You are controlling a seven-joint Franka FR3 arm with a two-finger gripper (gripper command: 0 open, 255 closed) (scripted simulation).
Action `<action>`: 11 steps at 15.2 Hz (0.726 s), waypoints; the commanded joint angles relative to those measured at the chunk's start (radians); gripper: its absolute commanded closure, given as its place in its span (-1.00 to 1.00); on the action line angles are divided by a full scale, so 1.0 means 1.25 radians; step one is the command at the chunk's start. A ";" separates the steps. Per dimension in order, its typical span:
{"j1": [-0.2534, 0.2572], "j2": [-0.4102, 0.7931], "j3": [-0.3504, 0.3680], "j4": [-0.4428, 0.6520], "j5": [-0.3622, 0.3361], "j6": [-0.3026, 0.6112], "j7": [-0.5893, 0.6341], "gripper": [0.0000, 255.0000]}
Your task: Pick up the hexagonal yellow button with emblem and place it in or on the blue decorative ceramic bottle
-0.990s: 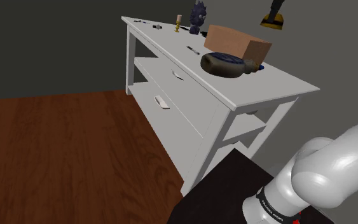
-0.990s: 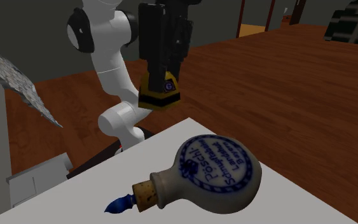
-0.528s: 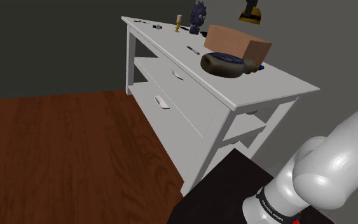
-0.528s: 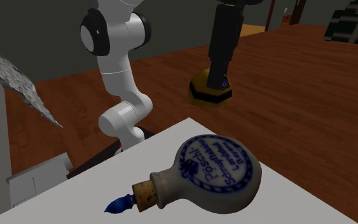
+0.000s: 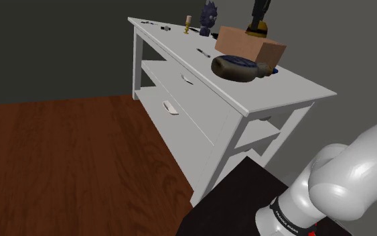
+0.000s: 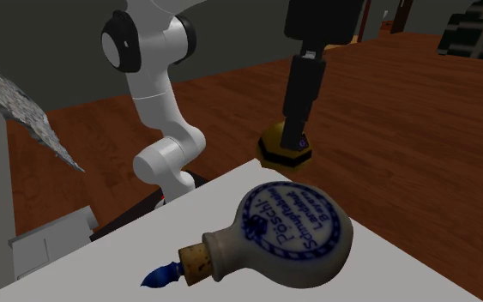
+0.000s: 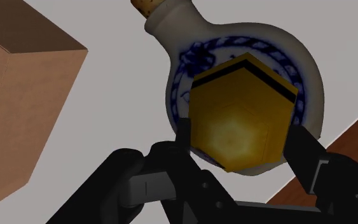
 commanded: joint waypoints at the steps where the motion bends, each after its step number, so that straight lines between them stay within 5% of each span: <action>1: 0.000 -0.013 -0.001 -0.035 0.000 0.022 0.005 1.00; 5: 0.000 -0.041 -0.001 -0.112 -0.001 0.070 0.018 1.00; 11: 0.000 -0.041 -0.001 -0.112 -0.001 0.070 0.018 1.00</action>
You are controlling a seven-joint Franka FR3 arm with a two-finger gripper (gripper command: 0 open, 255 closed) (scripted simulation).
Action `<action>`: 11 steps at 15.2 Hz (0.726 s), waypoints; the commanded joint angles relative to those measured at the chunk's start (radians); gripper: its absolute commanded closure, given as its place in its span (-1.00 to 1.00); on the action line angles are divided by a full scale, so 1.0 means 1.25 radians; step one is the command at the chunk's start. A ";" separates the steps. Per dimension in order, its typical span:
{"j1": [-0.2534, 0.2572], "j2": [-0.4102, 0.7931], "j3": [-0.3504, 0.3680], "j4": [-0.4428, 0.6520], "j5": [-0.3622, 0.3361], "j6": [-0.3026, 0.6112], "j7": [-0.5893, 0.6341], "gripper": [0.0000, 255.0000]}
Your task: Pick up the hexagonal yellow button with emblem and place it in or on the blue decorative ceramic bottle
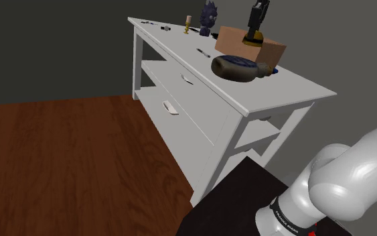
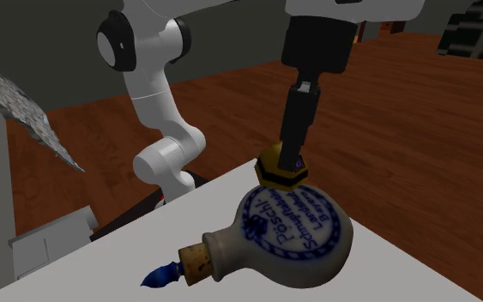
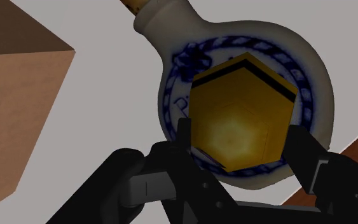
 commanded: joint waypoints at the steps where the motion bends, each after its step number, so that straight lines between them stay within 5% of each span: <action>1: 0.000 0.000 0.000 0.000 0.000 0.000 0.000 1.00; 2: 0.000 0.000 0.000 0.000 0.000 0.000 0.000 1.00; 3: 0.000 0.000 0.000 0.000 0.000 0.000 0.000 -1.00; 8: 0.000 0.000 0.000 0.000 0.000 0.000 0.000 -1.00; 11: 0.004 0.052 0.010 0.142 0.002 -0.091 -0.010 -1.00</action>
